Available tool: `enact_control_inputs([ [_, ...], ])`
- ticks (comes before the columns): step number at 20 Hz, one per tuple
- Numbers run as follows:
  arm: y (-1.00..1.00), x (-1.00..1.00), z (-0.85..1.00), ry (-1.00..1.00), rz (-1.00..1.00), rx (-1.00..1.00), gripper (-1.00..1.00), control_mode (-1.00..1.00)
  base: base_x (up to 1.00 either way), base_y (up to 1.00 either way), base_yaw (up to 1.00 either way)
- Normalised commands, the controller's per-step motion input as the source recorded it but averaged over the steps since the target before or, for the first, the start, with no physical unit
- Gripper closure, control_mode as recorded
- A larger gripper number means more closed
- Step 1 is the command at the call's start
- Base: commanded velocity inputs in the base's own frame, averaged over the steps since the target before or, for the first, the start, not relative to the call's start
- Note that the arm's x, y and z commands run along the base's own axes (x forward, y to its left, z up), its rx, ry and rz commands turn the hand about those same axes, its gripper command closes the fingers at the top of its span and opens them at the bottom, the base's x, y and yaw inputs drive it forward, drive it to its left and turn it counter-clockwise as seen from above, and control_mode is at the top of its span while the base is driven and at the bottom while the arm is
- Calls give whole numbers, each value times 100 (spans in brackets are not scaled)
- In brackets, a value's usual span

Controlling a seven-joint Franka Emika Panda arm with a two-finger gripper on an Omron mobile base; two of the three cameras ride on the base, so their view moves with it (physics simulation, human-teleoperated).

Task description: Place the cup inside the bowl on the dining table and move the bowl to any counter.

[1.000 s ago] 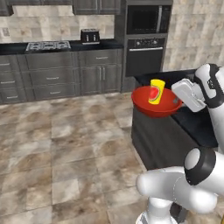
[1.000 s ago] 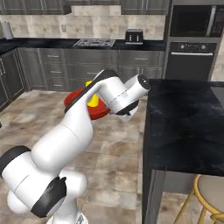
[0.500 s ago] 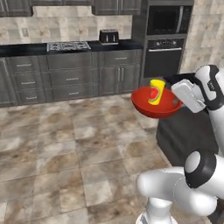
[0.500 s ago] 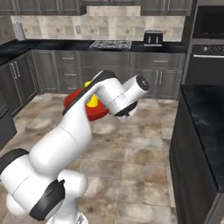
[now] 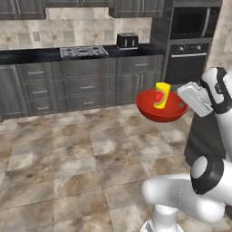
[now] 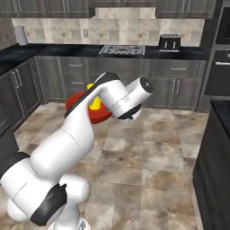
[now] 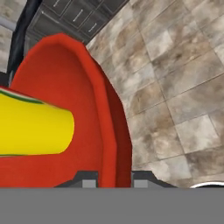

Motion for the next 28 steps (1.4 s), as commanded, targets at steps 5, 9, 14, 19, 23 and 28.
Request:
enact_control_inputs([
  [5,0,0,0,0,0,0,100,100,82,59,0],
  [9,0,0,0,0,0,0,100,100,82,59,0],
  [14,0,0,0,0,0,0,100,100,73,63,0],
  [19,0,0,0,0,0,0,100,100,70,54,0],
  [23,0,0,0,0,0,0,100,100,72,26,0],
  [28,0,0,0,0,0,0,100,100,77,27,0],
])
